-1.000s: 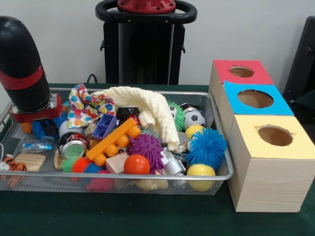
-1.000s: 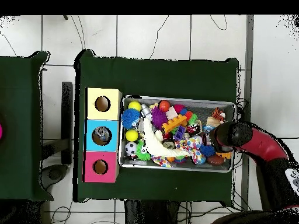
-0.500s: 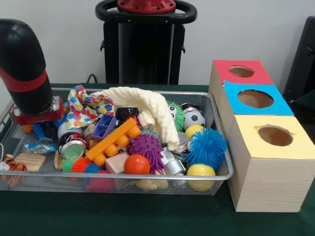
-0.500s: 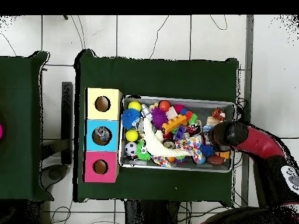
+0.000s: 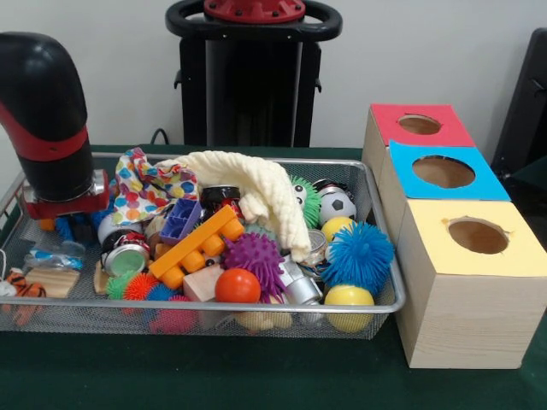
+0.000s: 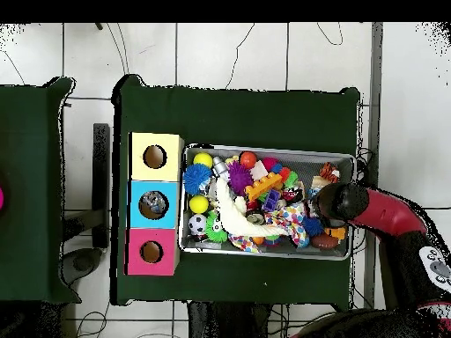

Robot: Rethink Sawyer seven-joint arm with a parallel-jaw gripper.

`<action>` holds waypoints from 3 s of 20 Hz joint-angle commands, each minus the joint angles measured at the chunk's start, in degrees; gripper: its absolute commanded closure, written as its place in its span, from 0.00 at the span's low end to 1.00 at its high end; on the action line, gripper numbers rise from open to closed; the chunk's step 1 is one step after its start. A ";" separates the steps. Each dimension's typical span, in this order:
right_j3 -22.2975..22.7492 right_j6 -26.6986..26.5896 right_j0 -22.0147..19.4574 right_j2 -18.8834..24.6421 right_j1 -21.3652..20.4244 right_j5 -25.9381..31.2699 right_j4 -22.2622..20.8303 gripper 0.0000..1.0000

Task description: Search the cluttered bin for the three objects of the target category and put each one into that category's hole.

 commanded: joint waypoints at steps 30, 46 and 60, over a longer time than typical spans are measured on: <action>-6.24 14.94 8.71 -11.97 11.77 -29.91 -6.78 1.00; -3.45 4.20 1.06 -3.84 12.22 -17.19 1.84 0.00; 4.45 6.41 0.12 -1.46 2.30 -10.77 9.69 0.00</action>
